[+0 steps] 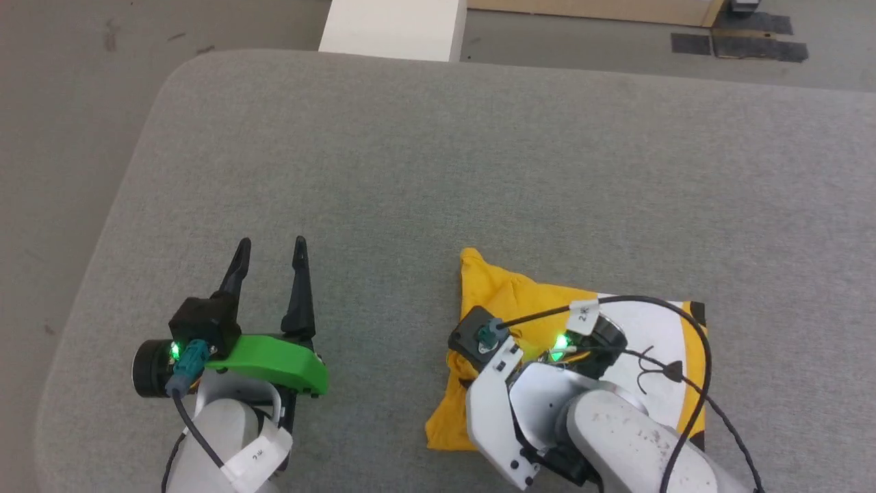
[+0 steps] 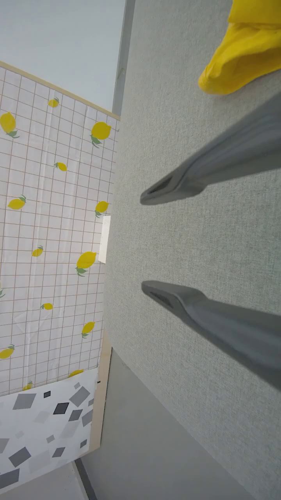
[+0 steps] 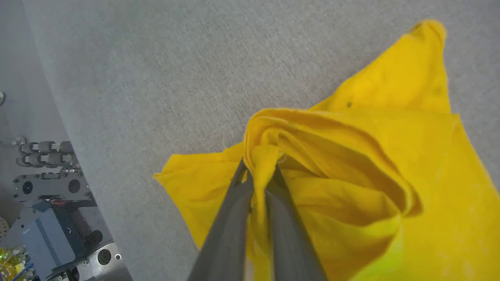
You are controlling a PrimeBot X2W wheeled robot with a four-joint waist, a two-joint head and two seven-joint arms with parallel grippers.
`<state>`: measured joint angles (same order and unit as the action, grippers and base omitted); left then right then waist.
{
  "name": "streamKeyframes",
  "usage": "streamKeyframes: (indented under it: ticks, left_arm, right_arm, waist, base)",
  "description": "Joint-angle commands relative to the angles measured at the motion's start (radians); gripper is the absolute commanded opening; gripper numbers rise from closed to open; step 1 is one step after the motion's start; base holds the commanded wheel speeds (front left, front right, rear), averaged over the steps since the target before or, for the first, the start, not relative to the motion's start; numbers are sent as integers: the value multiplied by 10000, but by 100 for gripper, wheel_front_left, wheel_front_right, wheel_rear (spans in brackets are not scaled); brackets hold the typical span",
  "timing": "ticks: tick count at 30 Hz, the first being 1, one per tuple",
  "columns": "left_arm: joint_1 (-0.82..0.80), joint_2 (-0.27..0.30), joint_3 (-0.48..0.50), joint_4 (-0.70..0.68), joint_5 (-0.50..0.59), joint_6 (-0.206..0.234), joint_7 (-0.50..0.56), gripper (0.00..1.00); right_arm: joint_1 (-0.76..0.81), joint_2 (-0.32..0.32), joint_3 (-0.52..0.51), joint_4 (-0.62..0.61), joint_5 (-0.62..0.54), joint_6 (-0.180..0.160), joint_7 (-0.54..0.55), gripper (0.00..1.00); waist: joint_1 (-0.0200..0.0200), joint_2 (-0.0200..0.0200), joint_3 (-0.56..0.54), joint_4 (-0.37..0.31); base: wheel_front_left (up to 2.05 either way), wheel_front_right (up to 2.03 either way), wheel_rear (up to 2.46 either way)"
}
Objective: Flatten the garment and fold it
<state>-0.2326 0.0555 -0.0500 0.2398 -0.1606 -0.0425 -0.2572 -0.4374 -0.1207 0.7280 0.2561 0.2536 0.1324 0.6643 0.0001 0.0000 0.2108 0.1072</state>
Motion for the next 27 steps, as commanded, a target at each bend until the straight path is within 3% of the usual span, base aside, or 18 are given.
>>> streamKeyframes:
  ticks: [1,2,9,13,22,27]
  left_arm:
    - [-186,-45,-16,30,-74,31,-45,100]
    - [-171,-46,-9,43,-82,40,-45,100]
    - [34,-50,65,167,-103,53,-45,100]
    - [152,-51,119,214,-97,21,-45,100]
    - [438,-52,325,132,-27,-3,-45,100]
    - [540,-52,413,29,-19,-11,-45,100]
  right_arm:
    - [-218,-11,137,162,173,-17,-3,44]
    - [-268,-23,202,270,327,-17,-32,100]
    - [-502,-213,144,-114,879,-17,-1209,100]
    - [-257,-270,-728,-907,945,-17,-2277,100]
    - [1633,342,-4812,-2772,478,-17,-4812,100]
    - [2802,642,-6959,-3153,771,-17,-5570,100]
  waist:
    - [-1,0,48,58]
    - [-1,0,25,39]
    - [-1,0,-347,-268]
    - [-1,0,-604,-502]
    - [-1,0,-1040,-1035]
    - [-1,0,-1108,-1254]
  base:
    - [0,0,0]
    - [0,0,0]
    - [0,0,0]
    - [0,0,0]
    - [0,0,0]
    - [0,0,0]
